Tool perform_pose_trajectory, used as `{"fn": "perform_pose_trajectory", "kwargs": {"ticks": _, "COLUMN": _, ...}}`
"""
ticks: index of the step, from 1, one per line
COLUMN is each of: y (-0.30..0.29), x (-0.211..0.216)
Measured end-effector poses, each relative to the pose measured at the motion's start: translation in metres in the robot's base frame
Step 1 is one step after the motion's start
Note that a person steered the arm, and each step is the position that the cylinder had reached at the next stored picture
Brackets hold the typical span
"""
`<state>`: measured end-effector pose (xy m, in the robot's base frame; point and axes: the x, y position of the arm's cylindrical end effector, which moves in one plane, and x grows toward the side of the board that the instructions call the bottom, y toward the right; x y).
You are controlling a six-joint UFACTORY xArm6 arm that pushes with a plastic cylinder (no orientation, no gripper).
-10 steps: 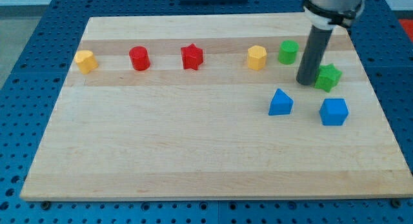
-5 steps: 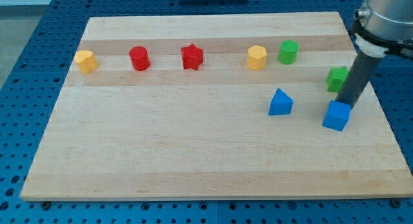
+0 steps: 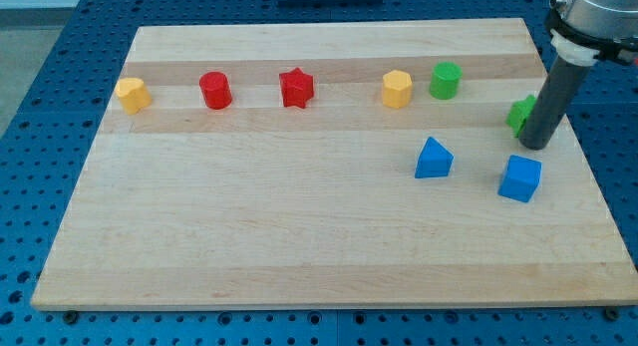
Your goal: Place the green star to the right of the green circle
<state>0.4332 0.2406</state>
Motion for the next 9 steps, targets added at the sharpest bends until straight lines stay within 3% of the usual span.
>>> {"fn": "perform_pose_trajectory", "kwargs": {"ticks": 9, "y": -0.002, "x": -0.048}}
